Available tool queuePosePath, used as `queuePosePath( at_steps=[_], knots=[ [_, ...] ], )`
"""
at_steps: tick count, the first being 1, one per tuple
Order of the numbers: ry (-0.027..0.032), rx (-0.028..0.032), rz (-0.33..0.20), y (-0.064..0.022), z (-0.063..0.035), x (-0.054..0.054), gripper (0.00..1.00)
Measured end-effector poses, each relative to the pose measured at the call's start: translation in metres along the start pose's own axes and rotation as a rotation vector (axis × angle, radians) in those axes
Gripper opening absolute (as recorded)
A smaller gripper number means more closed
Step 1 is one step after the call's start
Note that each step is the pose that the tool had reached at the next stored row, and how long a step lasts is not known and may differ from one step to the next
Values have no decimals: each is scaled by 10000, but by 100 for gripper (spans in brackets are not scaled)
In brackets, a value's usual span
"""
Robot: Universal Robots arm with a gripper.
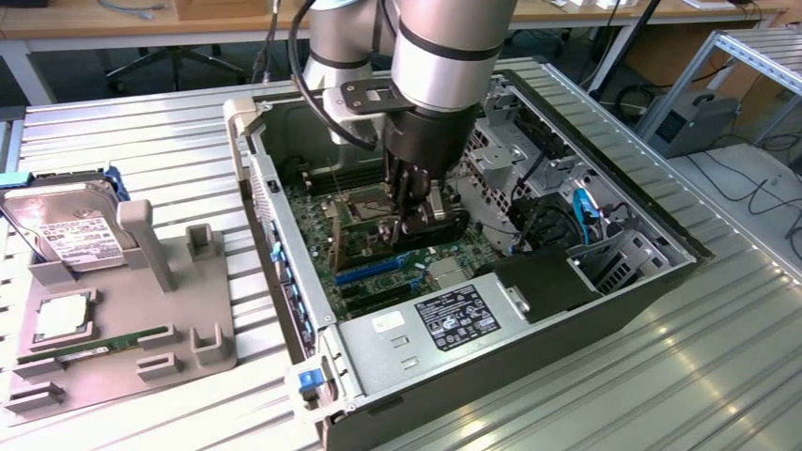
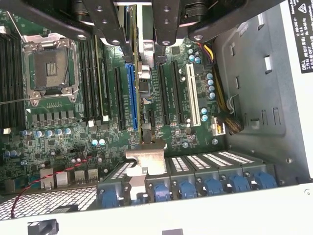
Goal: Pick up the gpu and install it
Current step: 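Insert the gpu into the slot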
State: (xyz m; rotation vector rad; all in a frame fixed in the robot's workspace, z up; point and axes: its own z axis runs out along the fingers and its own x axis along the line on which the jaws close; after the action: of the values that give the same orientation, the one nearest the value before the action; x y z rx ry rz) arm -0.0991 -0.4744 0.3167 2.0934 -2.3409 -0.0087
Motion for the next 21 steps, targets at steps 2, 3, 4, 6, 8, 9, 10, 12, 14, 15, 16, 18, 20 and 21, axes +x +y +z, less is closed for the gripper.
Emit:
queuePosePath(
  at_steps=[2,3,4,6,8,9,10,12,14,15,16,18,20,21],
  knots=[
    [-1,0,0,0,11,0,27],
    [-1,0,0,0,16,-1,27],
    [-1,0,0,1,23,-2,27],
    [0,0,0,2,37,-5,27],
    [-1,0,0,2,53,-8,27],
    [-3,1,0,2,68,-9,27],
    [-2,1,0,2,81,-12,27],
    [0,0,2,6,106,-16,27],
    [1,0,2,10,123,-21,27],
    [1,-1,1,14,131,-26,27],
    [0,0,2,19,139,-30,27],
    [-2,0,2,30,154,-40,27],
    [-1,1,1,40,169,-52,27],
    [-3,1,1,42,175,-56,27]
  ],
)
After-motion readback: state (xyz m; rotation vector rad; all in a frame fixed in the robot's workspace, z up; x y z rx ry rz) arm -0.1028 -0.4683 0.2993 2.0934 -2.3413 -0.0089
